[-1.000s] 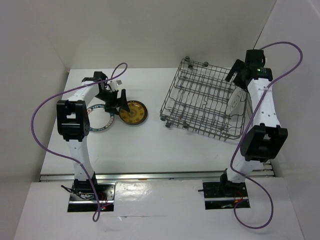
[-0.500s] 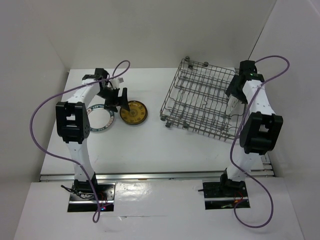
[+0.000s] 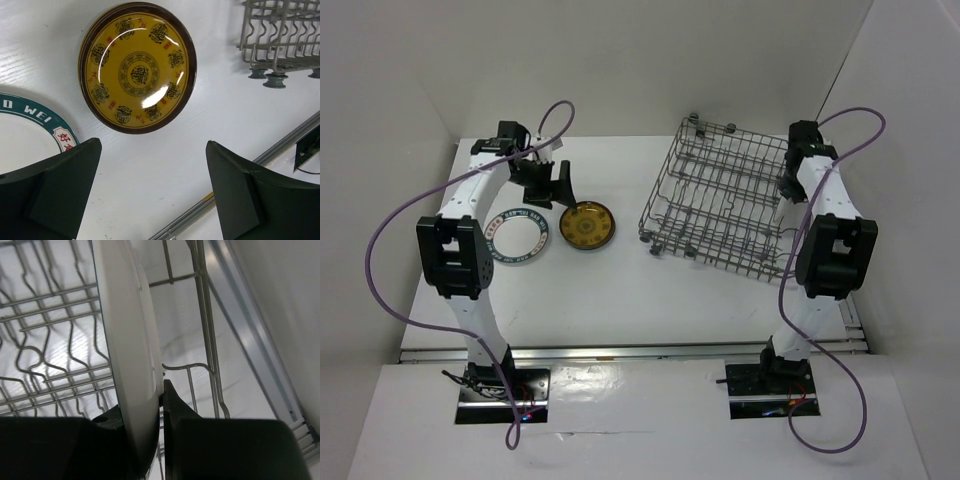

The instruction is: Unload the plates from the dish rack

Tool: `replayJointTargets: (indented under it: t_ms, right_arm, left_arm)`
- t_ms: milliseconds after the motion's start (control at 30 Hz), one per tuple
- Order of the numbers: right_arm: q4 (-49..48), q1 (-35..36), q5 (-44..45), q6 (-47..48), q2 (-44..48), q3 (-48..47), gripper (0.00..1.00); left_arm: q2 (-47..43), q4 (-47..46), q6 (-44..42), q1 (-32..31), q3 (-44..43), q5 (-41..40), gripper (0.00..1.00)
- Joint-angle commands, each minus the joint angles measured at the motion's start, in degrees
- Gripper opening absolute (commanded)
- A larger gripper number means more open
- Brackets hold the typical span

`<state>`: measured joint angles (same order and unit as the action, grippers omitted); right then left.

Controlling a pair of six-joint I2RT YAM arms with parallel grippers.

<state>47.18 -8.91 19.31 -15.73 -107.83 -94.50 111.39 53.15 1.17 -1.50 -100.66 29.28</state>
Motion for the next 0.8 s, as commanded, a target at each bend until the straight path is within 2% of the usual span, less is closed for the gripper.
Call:
replayJointTargets:
  t_ms: [0,167,233,333,367,467,500,567,600,700,767]
  right_arm:
    - [-0.16,4.06,7.92,1.57,5.16,-5.69,0.00]
    - [2.91,8.55,10.13,2.72,7.80,-16.67,0.00]
    - [2.92,12.50,8.83,3.24,9.21,-20.27,0.00]
    - [-2.34,16.28,-6.16,3.25,11.50,-18.55,0.00]
    - [-4.62,16.29,-21.01,3.25,11.50,-16.70,0.00]
    - [-17.09,17.95,-40.70,-0.78,12.21,-6.69,0.00]
    - [-20.25,18.74,-50.15,-2.19,11.08,-4.84,0.00]
    - [-28.34,21.90,-57.51,-5.61,7.56,-1.93,0.00]
    - [-31.15,23.05,-63.89,-6.68,6.33,-1.31,0.00]
    - [-42.75,27.27,-74.20,-11.42,1.50,0.19,0.00]
    - [-49.09,29.82,-77.65,-13.88,-2.37,0.19,0.00]
  left_arm:
    - [-4.95,0.91,-2.31,-0.44,-2.61,2.97,1.00]
    - [-7.50,-0.50,-2.31,-0.44,-1.47,8.24,1.00]
    - [-7.51,-1.03,-2.31,-0.44,-1.47,10.87,1.00]
    - [-7.51,-1.03,-2.31,-0.44,-1.47,14.04,1.00]
    - [-6.90,-1.03,-2.31,-0.44,-1.47,14.05,1.00]
    - [-6.37,-1.64,-0.91,-0.44,-1.47,14.58,1.00]
    - [-6.36,-1.64,-0.30,-0.44,-1.47,14.06,1.00]
    - [-6.36,-2.17,0.23,-0.44,-0.94,13.44,1.00]
    - [-6.36,-2.17,0.24,-0.44,-0.94,12.92,1.00]
    - [-6.36,-2.17,1.03,-0.44,-0.94,10.90,1.00]
    - [-6.36,-2.17,1.03,-0.44,-0.94,10.02,1.00]
